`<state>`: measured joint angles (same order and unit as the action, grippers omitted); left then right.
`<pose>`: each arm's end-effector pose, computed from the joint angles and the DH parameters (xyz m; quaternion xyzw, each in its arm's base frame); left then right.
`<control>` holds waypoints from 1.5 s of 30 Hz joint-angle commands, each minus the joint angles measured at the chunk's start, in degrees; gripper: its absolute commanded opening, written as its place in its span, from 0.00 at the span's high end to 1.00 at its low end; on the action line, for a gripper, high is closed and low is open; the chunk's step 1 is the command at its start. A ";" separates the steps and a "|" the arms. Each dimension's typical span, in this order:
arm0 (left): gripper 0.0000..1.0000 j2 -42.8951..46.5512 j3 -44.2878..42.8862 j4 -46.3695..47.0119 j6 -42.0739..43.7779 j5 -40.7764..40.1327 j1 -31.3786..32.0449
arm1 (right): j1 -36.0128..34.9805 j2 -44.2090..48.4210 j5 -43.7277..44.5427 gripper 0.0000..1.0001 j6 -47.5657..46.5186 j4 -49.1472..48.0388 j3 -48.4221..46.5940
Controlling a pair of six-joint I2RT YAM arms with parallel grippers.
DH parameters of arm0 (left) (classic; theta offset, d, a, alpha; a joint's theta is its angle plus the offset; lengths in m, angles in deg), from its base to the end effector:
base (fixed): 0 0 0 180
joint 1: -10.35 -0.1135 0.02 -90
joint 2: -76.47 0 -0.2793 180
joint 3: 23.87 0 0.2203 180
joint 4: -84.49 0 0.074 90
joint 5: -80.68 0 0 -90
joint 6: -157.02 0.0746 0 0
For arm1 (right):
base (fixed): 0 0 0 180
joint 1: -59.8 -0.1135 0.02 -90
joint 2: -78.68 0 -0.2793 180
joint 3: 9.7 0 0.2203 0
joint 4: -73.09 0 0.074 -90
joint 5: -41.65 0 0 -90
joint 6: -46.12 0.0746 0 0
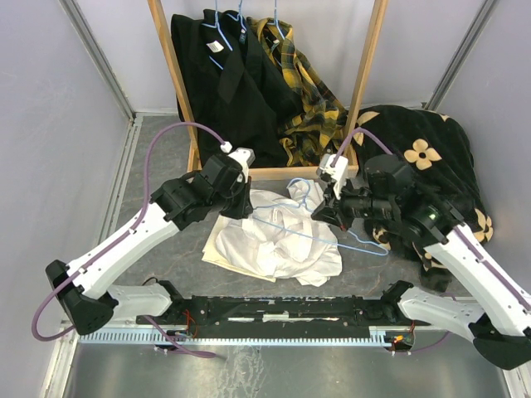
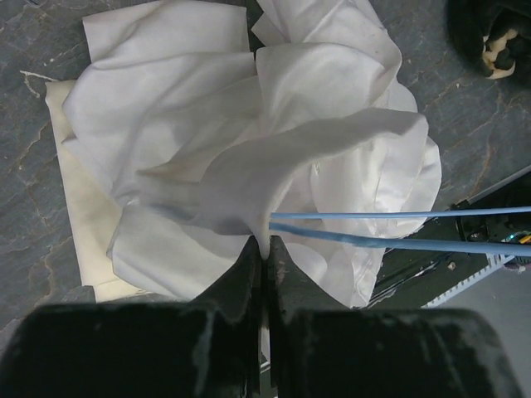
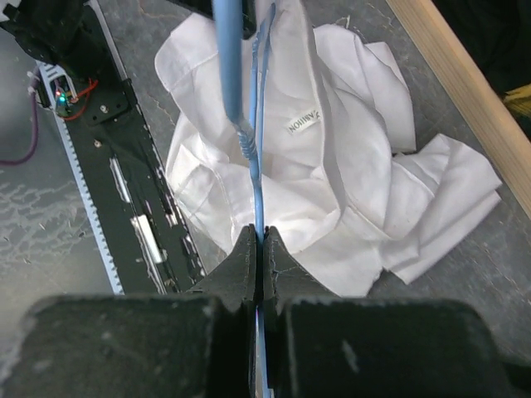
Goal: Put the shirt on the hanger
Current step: Hang the shirt on the hanger.
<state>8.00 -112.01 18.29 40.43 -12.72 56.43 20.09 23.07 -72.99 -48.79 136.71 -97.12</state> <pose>0.1607 -0.1605 0.3397 0.1463 0.9170 -0.1971 0.3145 0.1109 0.1325 0.3854 -0.4201 0.7504 0.3200 0.3976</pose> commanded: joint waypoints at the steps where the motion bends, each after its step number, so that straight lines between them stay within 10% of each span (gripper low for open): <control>1: 0.97 -1.86 -4.51 0.39 1.47 -2.20 0.79 | -0.05 -2.05 -6.16 1.00 3.53 -12.51 1.96; 12: 0.97 -5.52 -10.71 -1.11 1.74 -4.17 3.29 | -0.29 -0.49 -3.30 1.00 16.65 -36.13 13.55; 45: 0.97 -11.96 -22.63 -4.69 0.48 -8.58 11.25 | -6.93 -1.65 1.90 1.00 13.72 -45.48 22.38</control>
<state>-3.49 -130.15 9.96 40.41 -21.27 66.36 14.11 21.54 -67.99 -36.35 98.85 -75.85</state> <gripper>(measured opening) 0.051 0.015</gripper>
